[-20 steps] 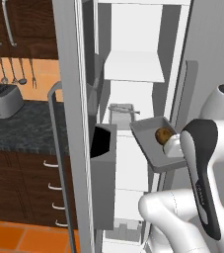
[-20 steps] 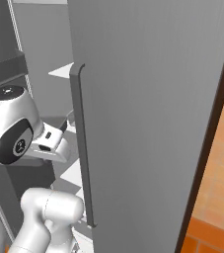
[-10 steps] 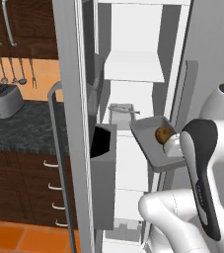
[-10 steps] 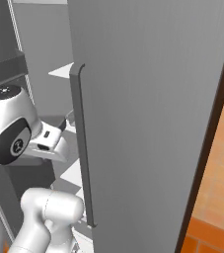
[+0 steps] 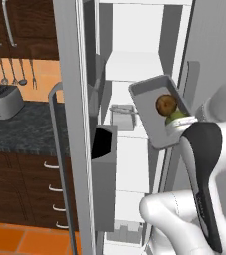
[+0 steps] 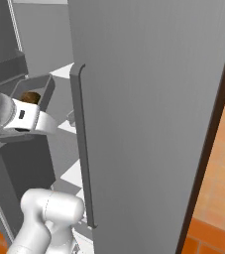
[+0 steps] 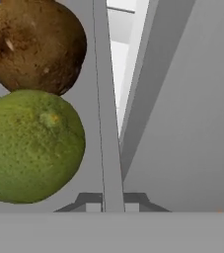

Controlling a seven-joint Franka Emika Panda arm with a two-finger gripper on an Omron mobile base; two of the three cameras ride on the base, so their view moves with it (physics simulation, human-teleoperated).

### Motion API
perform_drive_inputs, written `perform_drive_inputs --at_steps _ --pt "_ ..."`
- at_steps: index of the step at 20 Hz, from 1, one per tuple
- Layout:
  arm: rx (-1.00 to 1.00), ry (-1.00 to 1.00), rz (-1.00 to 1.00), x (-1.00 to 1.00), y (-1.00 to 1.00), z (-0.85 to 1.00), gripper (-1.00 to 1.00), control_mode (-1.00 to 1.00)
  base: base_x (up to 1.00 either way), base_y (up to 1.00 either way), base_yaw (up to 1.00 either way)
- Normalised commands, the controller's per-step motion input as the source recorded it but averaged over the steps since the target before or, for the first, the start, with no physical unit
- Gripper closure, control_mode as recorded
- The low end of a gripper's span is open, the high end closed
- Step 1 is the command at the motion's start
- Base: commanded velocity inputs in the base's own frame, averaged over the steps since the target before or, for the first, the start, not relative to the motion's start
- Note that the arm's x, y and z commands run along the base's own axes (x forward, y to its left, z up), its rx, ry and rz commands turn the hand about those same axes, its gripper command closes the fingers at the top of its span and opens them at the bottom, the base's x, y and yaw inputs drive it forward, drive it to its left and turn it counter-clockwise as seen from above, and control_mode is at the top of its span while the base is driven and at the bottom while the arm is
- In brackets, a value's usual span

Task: Take the meat container that has the fish and place it on the second highest rack of the freezer. Then take the vegetable container that has the mushroom and lime and place it on the highest rack of the freezer.

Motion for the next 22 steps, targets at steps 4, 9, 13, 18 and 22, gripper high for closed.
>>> perform_drive_inputs --at_steps 4,9,13,18,22 --pt "0.07 -0.21 -0.06 0.47 0.37 0.1 1.0 -1.0 0.0 0.0 0.0" --pt "0.06 -0.06 -0.11 0.58 0.04 0.0 1.0 -1.0 0.0 0.0 0.0" --pt "0.11 0.0 -0.04 0.68 -0.08 0.02 1.0 -1.0 0.0 0.0 0.0" --pt "0.09 0.01 0.0 0.6 0.18 0.1 1.0 -1.0 0.0 0.0 0.0" --pt "0.02 0.03 0.0 0.41 0.48 0.0 1.0 -1.0 0.0 0.0 0.0"
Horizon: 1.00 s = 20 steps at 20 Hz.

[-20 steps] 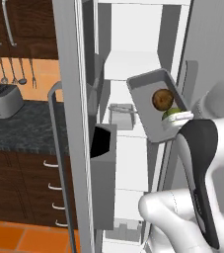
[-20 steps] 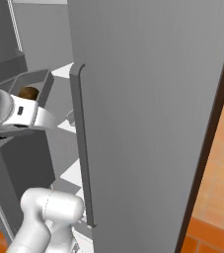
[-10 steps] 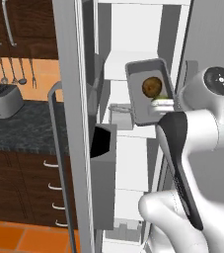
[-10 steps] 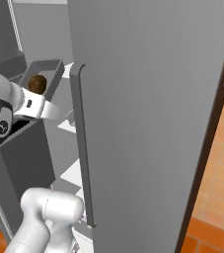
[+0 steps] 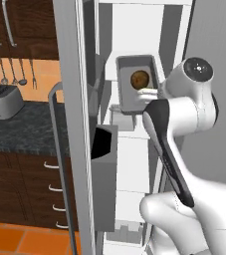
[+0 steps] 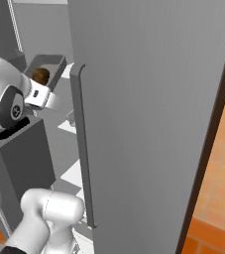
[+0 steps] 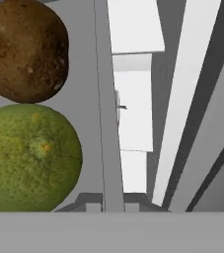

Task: Take the meat container that has the fish and place it on the second highest rack of the freezer. Then take the vegetable container that has the mushroom and lime and place it on the highest rack of the freezer.

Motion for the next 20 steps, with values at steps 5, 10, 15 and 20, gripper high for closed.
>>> perform_drive_inputs --at_steps 5,10,15,20 --pt "0.0 0.05 -0.05 0.55 0.17 0.0 1.0 -1.0 0.0 0.0 0.0" --pt "0.0 0.11 -0.1 0.86 0.0 0.0 1.0 -1.0 0.0 0.0 0.0" --pt "0.0 0.12 -0.07 0.92 0.0 0.04 1.0 -1.0 0.0 0.0 0.0" --pt "0.0 0.06 -0.06 0.89 0.0 0.0 1.0 -1.0 0.0 0.0 0.0"
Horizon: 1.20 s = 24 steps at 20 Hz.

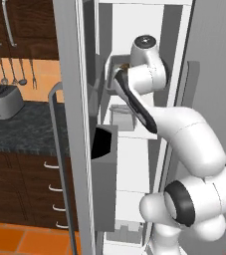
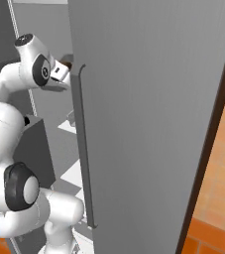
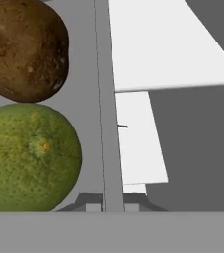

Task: Take the meat container that has the fish and place it on the second highest rack of the freezer. Then take the vegetable container that has the mushroom and lime and place it on the highest rack of the freezer.

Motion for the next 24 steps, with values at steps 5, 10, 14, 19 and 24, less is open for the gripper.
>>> perform_drive_inputs --at_steps 5,10,14,19,24 --pt "0.02 0.0 -0.03 0.62 0.0 0.0 1.0 -1.0 0.0 0.0 0.0" --pt "0.09 0.0 -0.04 0.24 0.0 0.18 1.0 -1.0 0.0 0.0 0.0" --pt "0.08 -0.03 -0.11 0.0 -0.07 0.1 1.0 -1.0 0.0 0.0 0.0" --pt "0.0 0.0 -0.15 0.0 -0.23 -0.04 1.0 -1.0 0.0 0.0 0.0" --pt "0.0 0.0 -0.15 0.09 -0.28 -0.14 1.0 -1.0 0.0 0.0 0.0"
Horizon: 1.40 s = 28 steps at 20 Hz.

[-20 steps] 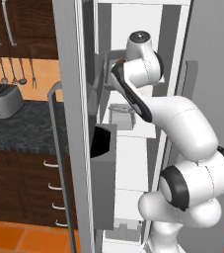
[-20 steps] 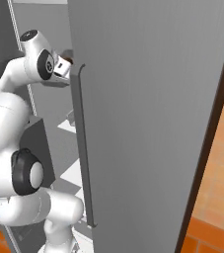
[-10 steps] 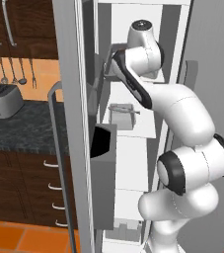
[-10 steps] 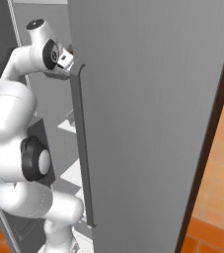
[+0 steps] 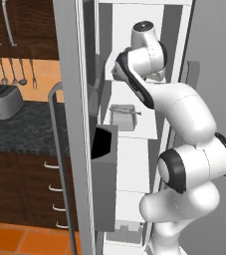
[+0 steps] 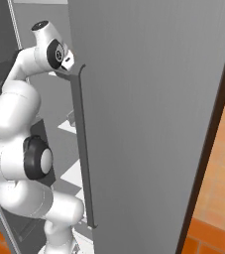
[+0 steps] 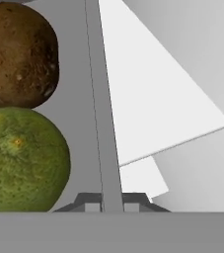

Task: Take the meat container that has the fish and place it on the second highest rack of the freezer. Then take the vegetable container that has the mushroom and lime and place it on the highest rack of the freezer.

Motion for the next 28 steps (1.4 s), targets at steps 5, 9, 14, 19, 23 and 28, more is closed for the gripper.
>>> perform_drive_inputs --at_steps 5,9,14,19,23,28 --pt "0.0 0.03 -0.05 0.39 0.0 0.02 1.0 -1.0 0.0 0.0 0.0" --pt "0.0 0.02 -0.07 0.59 0.0 0.0 1.0 -1.0 0.0 0.0 0.0" --pt "0.0 0.0 -0.1 0.39 0.0 0.0 1.0 -1.0 0.0 0.0 0.0" --pt "0.0 0.0 0.0 0.0 0.0 0.0 -1.0 -1.0 0.0 0.0 0.0" --pt "0.0 0.0 0.0 0.0 0.0 0.0 -1.0 -1.0 0.0 0.0 0.0" --pt "-0.01 -0.01 0.02 -0.6 0.0 0.03 -1.0 -1.0 0.0 0.0 0.0"
